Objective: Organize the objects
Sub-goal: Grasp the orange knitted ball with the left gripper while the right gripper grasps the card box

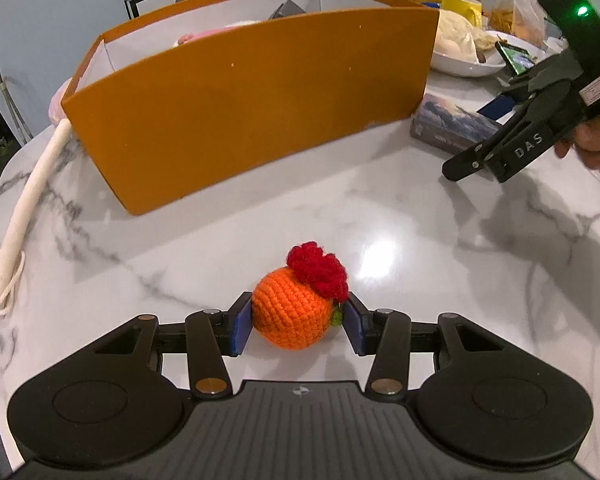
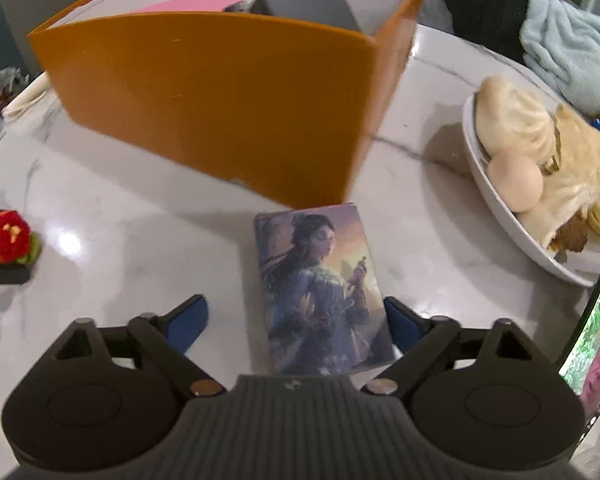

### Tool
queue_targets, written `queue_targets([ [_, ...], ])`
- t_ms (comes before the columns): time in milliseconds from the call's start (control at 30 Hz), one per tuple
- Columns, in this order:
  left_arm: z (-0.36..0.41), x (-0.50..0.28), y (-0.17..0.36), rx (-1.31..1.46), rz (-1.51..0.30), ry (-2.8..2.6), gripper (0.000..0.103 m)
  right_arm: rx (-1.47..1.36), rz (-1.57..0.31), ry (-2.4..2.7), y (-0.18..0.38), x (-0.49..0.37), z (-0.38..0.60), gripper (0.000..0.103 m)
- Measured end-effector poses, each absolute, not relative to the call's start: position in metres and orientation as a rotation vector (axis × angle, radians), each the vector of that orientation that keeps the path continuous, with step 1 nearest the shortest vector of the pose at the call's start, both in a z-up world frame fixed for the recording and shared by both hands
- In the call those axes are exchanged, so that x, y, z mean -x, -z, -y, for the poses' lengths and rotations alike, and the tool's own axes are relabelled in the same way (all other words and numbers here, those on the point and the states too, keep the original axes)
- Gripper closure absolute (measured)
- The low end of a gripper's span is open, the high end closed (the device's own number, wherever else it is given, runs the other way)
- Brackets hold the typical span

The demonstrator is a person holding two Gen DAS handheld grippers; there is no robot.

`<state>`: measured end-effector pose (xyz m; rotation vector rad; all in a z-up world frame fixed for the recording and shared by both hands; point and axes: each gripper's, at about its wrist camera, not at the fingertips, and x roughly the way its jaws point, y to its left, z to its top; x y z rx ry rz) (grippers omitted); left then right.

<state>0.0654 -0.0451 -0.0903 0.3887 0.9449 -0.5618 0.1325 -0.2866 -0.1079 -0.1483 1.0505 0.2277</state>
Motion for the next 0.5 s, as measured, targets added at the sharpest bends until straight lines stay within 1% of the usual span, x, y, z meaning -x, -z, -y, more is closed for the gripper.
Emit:
queue_targets([
  [33,0.045,-0.065,0.090,-0.390,-0.945,0.561,0.049,0.151,-1.050,-0.237,0.106,-0.131,0.285,0.020],
  [67,0.045,-0.064,0.090,-0.390,-0.945,0.560,0.049,0.159,-1.051,-0.247,0.105,-0.126,0.281,0.028],
  [100,0.044,-0.064,0.090,-0.391,-0.944,0.561,0.049,0.166,-1.050,-0.259,0.102,-0.123,0.280,0.039],
  [300,0.048,-0.056,0.086,-0.395,-0.931,0.577,0.049,0.185,-1.086,-0.306,0.098,-0.108,0.275,0.039],
  [500,0.054,-0.050,0.083,-0.406,-0.923,0.599,0.049,0.128,-1.099,-0.338,0.083,-0.095,0.275,0.040],
])
